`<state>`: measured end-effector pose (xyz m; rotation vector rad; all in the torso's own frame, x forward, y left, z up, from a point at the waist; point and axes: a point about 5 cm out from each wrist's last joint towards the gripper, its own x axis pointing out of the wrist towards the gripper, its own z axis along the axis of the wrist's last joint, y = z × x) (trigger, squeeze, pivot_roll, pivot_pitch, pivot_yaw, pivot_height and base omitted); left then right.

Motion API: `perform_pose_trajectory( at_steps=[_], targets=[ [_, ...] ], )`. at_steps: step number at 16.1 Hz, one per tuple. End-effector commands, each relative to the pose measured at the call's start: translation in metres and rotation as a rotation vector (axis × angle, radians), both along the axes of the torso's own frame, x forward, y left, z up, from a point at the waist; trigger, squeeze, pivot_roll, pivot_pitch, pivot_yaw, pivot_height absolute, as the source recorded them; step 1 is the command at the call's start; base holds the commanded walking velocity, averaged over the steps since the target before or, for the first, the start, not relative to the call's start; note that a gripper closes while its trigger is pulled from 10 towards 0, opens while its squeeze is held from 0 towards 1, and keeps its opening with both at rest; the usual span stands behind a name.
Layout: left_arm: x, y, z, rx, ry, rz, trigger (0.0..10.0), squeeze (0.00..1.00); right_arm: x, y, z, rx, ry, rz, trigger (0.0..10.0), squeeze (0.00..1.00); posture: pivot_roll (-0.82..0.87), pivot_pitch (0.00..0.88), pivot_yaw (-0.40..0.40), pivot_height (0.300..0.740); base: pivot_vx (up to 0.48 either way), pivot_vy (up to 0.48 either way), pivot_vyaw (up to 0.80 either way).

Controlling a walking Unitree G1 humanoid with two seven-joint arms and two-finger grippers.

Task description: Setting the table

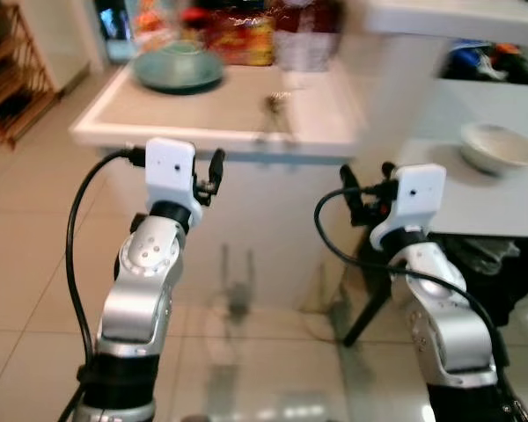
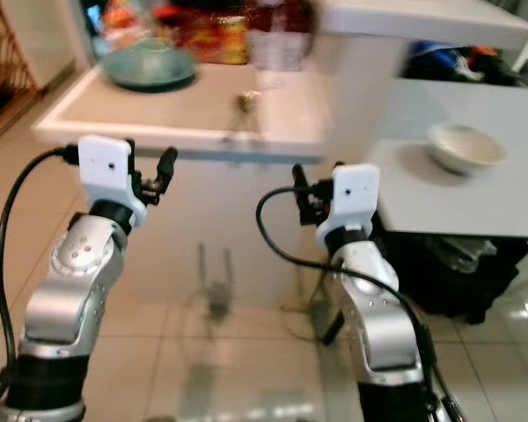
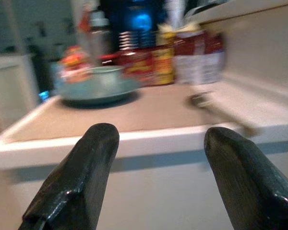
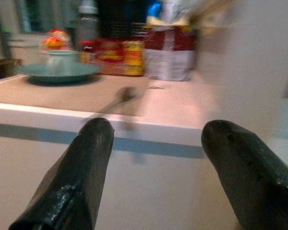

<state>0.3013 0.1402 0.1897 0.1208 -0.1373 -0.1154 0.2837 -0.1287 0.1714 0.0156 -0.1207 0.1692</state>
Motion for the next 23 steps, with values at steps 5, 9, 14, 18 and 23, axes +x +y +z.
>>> perform_pose_trajectory(
  at_steps=[5,9,14,18,23],
  targets=[
    [0.000,-0.001,0.005,0.022,-0.007,0.017,10.0,0.00,0.005,0.003,0.008,0.039,-0.015,0.015,10.0,0.00,0.04,0.000,-0.043,0.740,0.000,0.288,0.00],
    [0.000,-0.003,0.010,0.038,-0.042,-0.027,10.0,0.00,0.009,0.000,0.012,0.068,-0.025,-0.011,10.0,0.00,0.04,0.000,-0.046,0.740,0.122,0.000,0.00],
    [-0.001,-0.011,0.014,0.049,-0.059,-0.070,10.0,0.00,0.013,-0.005,0.015,0.071,-0.030,-0.030,10.0,0.00,0.04,0.000,-0.046,0.740,0.353,0.000,0.00],
    [-0.001,-0.012,0.014,0.045,-0.061,-0.074,10.0,0.00,0.013,-0.006,0.016,0.061,-0.036,-0.021,10.0,0.00,0.04,0.000,-0.047,0.740,0.392,0.000,0.00],
    [-0.001,-0.015,0.013,0.053,-0.056,-0.090,10.0,0.00,0.015,-0.009,0.013,0.037,-0.019,-0.028,10.0,0.00,0.04,0.000,-0.048,0.740,0.391,0.000,0.00]
  ],
)
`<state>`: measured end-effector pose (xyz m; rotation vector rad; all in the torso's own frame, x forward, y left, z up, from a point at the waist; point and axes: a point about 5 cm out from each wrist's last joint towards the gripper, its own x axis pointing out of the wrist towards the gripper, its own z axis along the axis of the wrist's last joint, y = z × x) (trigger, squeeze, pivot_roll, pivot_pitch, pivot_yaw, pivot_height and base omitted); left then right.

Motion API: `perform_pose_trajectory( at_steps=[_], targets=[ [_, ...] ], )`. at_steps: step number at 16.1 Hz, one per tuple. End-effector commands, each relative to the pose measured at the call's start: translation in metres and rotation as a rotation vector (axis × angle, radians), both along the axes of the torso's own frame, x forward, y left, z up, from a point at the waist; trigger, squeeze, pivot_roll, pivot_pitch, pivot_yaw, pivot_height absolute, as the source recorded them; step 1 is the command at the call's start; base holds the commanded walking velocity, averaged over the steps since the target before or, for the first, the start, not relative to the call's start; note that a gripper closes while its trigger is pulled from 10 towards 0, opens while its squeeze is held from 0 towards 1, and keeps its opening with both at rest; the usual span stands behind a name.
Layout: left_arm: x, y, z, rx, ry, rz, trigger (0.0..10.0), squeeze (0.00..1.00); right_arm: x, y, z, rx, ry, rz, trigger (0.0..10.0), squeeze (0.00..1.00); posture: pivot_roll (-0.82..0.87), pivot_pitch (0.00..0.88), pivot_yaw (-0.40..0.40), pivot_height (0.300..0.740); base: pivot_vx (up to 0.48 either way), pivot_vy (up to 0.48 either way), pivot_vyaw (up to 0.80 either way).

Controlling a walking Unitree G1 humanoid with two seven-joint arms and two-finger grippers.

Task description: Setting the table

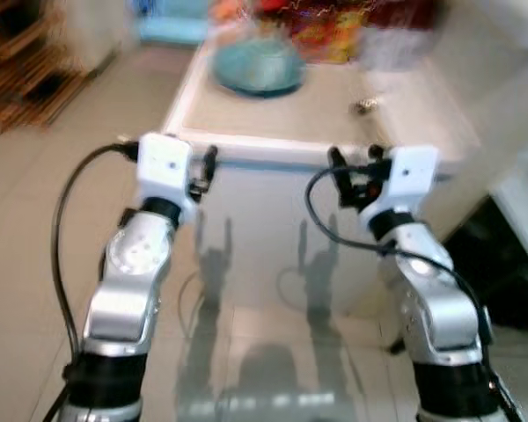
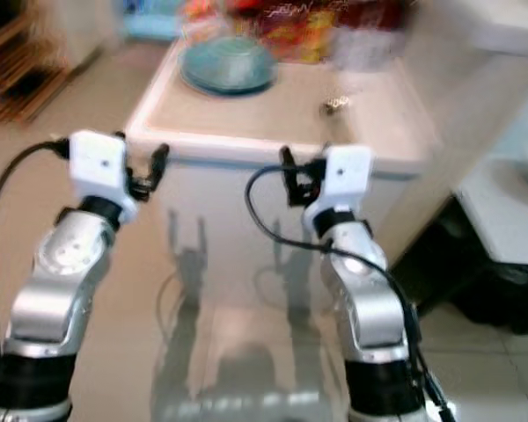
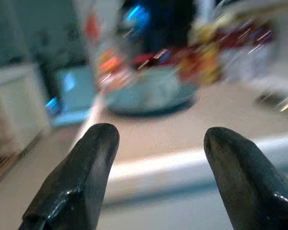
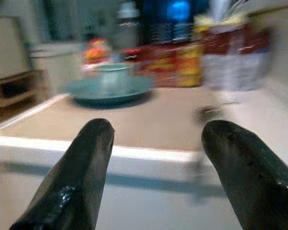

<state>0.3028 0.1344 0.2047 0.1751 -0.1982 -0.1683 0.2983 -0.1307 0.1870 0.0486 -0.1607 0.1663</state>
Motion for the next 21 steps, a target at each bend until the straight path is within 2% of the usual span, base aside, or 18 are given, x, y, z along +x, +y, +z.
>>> perform_pose_trajectory(
  at_steps=[1,16,17,18,19,21],
  targets=[
    [-0.002,-0.009,-0.002,0.000,0.006,-0.038,10.0,0.00,0.000,-0.007,-0.003,-0.002,0.022,-0.028,10.0,0.00,0.04,0.000,-0.047,0.740,0.394,0.000,0.00],
    [-0.002,-0.011,-0.002,0.008,0.006,-0.047,10.0,0.00,0.002,-0.008,-0.008,-0.020,0.076,-0.023,10.0,0.00,0.03,0.000,-0.050,0.740,0.387,0.000,0.00],
    [-0.004,-0.016,-0.003,-0.001,0.006,-0.094,10.0,0.00,0.002,-0.009,-0.008,0.011,0.075,-0.016,10.0,0.40,0.03,0.000,-0.048,0.740,0.000,0.000,0.00],
    [-0.007,-0.023,-0.006,0.017,0.032,-0.165,10.0,0.00,0.002,-0.013,-0.007,0.039,0.082,-0.046,10.0,1.00,0.03,0.000,-0.048,0.740,0.000,0.000,0.00],
    [-0.010,-0.026,-0.007,0.044,0.029,-0.206,10.0,0.00,0.002,-0.015,-0.008,0.051,0.091,-0.059,10.0,1.00,0.03,0.000,-0.049,0.740,0.000,0.000,0.00],
    [-0.022,-0.033,-0.008,0.062,0.013,-0.329,10.0,0.00,0.001,-0.022,-0.012,0.002,0.149,-0.106,10.0,1.00,0.04,0.000,-0.048,0.740,0.000,0.000,0.00]
  ],
)
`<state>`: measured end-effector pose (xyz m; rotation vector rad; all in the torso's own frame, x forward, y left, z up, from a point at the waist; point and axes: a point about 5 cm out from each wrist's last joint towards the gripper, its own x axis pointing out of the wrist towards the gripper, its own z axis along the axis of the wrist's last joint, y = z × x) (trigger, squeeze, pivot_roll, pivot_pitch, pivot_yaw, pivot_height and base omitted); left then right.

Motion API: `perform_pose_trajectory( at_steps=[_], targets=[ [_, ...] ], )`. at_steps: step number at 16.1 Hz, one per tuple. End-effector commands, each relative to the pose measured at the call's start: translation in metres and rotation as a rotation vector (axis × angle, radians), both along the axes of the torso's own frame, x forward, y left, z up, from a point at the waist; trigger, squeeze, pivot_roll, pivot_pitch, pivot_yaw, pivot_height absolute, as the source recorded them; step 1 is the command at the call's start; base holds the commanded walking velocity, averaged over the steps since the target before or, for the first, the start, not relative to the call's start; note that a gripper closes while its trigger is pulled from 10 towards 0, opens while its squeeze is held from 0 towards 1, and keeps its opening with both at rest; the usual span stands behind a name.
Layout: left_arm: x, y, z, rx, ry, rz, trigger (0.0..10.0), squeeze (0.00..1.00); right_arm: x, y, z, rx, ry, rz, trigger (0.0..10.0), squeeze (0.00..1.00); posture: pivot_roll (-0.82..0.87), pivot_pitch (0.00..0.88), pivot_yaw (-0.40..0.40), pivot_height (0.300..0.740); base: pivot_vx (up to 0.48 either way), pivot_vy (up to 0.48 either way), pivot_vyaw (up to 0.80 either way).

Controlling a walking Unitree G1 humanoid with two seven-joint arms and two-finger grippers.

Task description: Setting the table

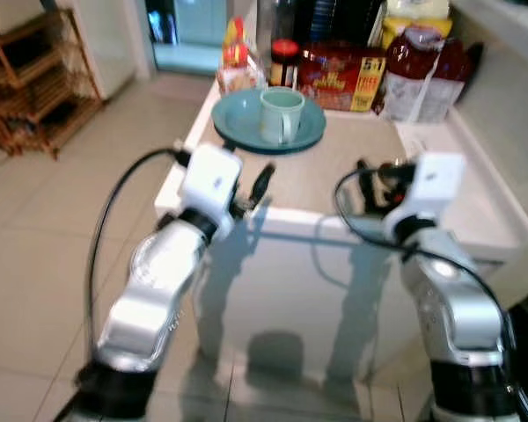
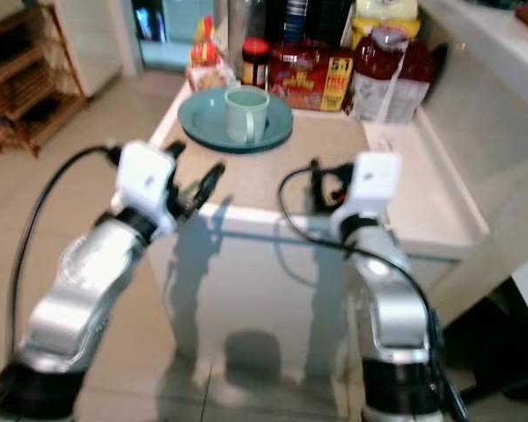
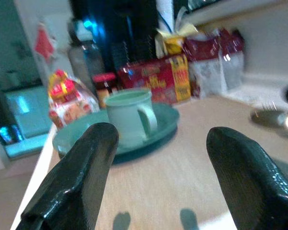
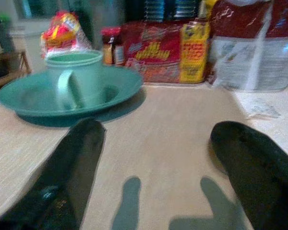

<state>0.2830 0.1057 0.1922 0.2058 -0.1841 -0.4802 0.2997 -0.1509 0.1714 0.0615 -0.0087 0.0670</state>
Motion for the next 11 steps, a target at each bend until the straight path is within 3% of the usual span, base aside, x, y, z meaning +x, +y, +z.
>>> perform_pose_trajectory(
  at_steps=[1,3,6,7,8,9,11],
  targets=[
    [-0.006,-0.004,0.005,-0.001,-0.025,-0.049,10.0,0.00,-0.002,-0.008,0.001,-0.025,0.031,-0.050,10.0,1.00,0.05,0.000,-0.045,0.740,0.000,0.000,0.00],
    [-0.011,-0.008,0.006,0.000,-0.014,-0.111,10.0,0.00,-0.001,-0.019,0.001,-0.060,0.092,-0.118,10.0,1.00,0.06,0.019,-0.040,0.740,0.000,0.000,0.00],
    [-0.014,-0.012,0.008,0.005,-0.024,-0.138,10.0,0.00,0.010,-0.021,0.005,-0.074,0.107,-0.105,10.0,1.00,0.06,0.033,-0.040,0.740,0.000,0.000,0.00],
    [-0.015,-0.014,0.007,0.007,-0.023,-0.148,10.0,0.00,0.016,-0.022,0.003,-0.086,0.161,-0.121,10.0,0.74,0.06,0.034,-0.044,0.740,0.000,0.000,0.00],
    [-0.015,-0.014,0.007,0.009,-0.022,-0.151,10.0,0.00,0.017,-0.023,0.002,-0.085,0.186,-0.132,10.0,0.74,0.06,0.033,-0.046,0.740,0.000,0.000,0.00],
    [-0.019,-0.017,0.007,0.018,-0.026,-0.174,10.0,0.00,0.021,-0.028,-0.001,-0.117,0.350,-0.195,10.0,0.00,0.06,0.029,-0.056,0.740,0.000,0.000,0.00],
    [-0.020,-0.019,0.008,0.014,-0.025,-0.184,10.0,0.00,0.025,-0.033,-0.004,-0.145,0.412,-0.247,10.0,0.00,0.06,0.028,-0.058,0.740,0.000,0.000,0.00]
  ],
)
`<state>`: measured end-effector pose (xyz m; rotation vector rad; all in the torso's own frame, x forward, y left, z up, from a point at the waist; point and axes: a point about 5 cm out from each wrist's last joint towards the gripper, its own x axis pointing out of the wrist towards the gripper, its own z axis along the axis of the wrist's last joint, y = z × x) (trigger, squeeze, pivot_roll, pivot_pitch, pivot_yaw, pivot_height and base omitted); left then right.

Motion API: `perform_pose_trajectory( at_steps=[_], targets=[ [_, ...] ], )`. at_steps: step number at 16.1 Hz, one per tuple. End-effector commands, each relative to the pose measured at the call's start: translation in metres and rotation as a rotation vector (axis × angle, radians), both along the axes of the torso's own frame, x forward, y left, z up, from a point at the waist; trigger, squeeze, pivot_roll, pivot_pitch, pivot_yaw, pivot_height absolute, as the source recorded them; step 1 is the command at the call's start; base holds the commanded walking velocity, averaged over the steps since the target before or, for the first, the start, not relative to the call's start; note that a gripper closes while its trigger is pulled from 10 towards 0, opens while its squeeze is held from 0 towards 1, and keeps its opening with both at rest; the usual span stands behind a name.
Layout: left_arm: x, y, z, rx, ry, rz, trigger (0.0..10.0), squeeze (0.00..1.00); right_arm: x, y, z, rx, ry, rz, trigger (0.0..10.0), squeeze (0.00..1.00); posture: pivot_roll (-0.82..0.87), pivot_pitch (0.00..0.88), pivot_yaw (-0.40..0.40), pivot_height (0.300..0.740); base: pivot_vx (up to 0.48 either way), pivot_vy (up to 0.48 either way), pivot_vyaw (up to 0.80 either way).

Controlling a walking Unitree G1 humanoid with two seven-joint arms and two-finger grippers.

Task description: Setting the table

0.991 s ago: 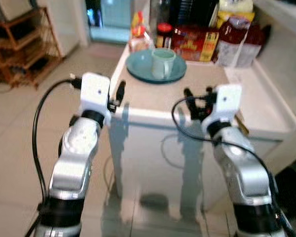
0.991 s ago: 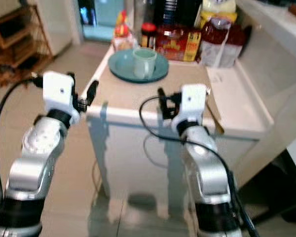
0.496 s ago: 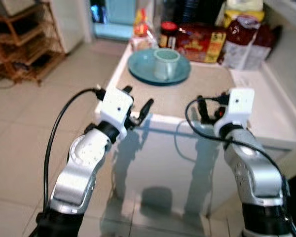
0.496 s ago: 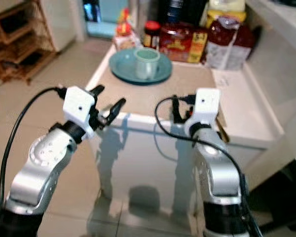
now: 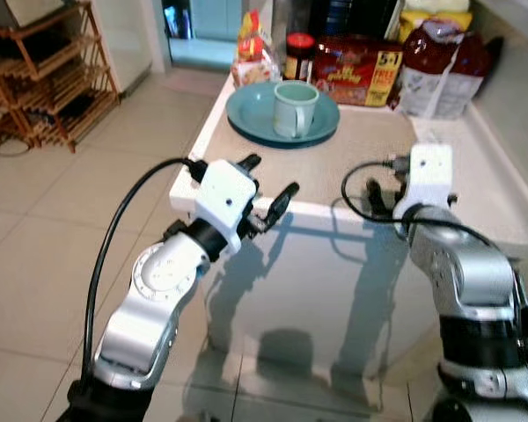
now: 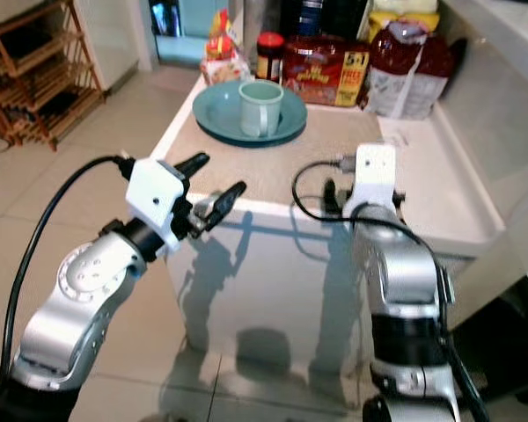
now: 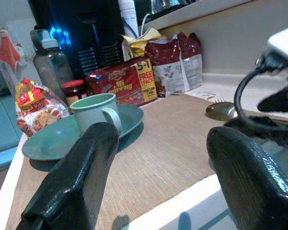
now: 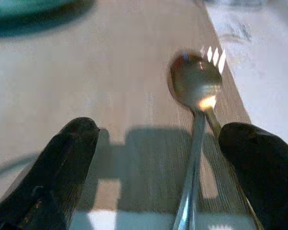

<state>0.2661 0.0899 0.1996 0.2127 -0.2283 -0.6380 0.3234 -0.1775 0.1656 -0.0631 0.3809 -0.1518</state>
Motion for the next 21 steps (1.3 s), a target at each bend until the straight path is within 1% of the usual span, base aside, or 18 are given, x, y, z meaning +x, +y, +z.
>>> perform_pose_trajectory(
  at_steps=[1,2,4,5,6,7,8,11,13,16,18,21],
  targets=[
    [-0.004,-0.004,0.000,0.001,0.005,-0.034,10.0,0.00,0.002,-0.009,-0.001,-0.034,0.053,-0.053,10.0,0.00,0.06,0.027,-0.058,0.740,0.000,0.000,0.00],
    [-0.005,-0.005,0.000,0.004,0.006,-0.051,10.0,0.00,0.004,-0.009,-0.001,-0.010,0.051,-0.060,10.0,0.00,0.06,0.026,-0.058,0.740,0.000,0.000,0.00],
    [-0.006,-0.006,0.000,0.010,0.005,-0.059,10.0,0.00,0.004,-0.010,-0.001,-0.001,0.064,-0.089,10.0,0.00,0.06,0.022,-0.057,0.740,0.000,0.000,0.00],
    [-0.006,-0.006,0.000,0.010,0.006,-0.061,10.0,0.00,0.004,-0.011,-0.002,0.039,0.079,-0.111,10.0,0.00,0.06,0.019,-0.055,0.740,0.000,0.000,0.00],
    [-0.005,-0.006,0.000,0.012,0.005,-0.063,10.0,0.00,0.005,-0.010,-0.003,0.089,0.071,-0.112,10.0,0.00,0.06,0.016,-0.054,0.740,0.000,0.000,0.00],
    [-0.005,-0.006,0.000,0.016,0.004,-0.066,10.0,0.00,0.006,-0.007,-0.004,0.159,0.061,-0.094,10.0,0.00,0.06,0.015,-0.052,0.740,0.000,0.000,0.00],
    [-0.006,-0.007,0.000,0.020,0.002,-0.070,10.0,0.00,0.007,-0.004,-0.004,0.204,0.053,-0.077,10.0,0.00,0.06,0.013,-0.052,0.740,0.000,0.000,0.00],
    [-0.005,-0.007,0.001,0.023,-0.004,-0.076,10.0,0.00,0.012,-0.001,0.001,0.200,0.024,-0.056,10.0,0.00,0.06,0.011,-0.051,0.740,0.000,0.000,0.00],
    [-0.005,-0.008,0.001,0.022,-0.005,-0.076,10.0,0.00,0.015,-0.003,0.003,0.168,0.013,-0.058,10.0,0.00,0.06,0.009,-0.054,0.740,0.000,0.000,0.00],
    [-0.005,-0.008,0.001,0.017,-0.004,-0.074,10.0,0.00,0.018,-0.007,0.006,0.150,0.000,-0.063,10.0,0.00,0.06,0.009,-0.057,0.740,0.000,0.000,0.00],
    [-0.005,-0.008,0.001,0.016,-0.005,-0.072,10.0,0.00,0.022,-0.012,0.011,0.120,-0.024,-0.063,10.0,0.00,0.06,0.009,-0.057,0.740,0.000,0.000,0.00],
    [-0.005,-0.009,0.002,0.014,-0.006,-0.075,10.0,0.00,0.023,-0.011,0.022,0.124,-0.038,-0.034,10.0,0.00,0.06,0.008,-0.059,0.740,0.000,0.000,0.00]
  ],
)
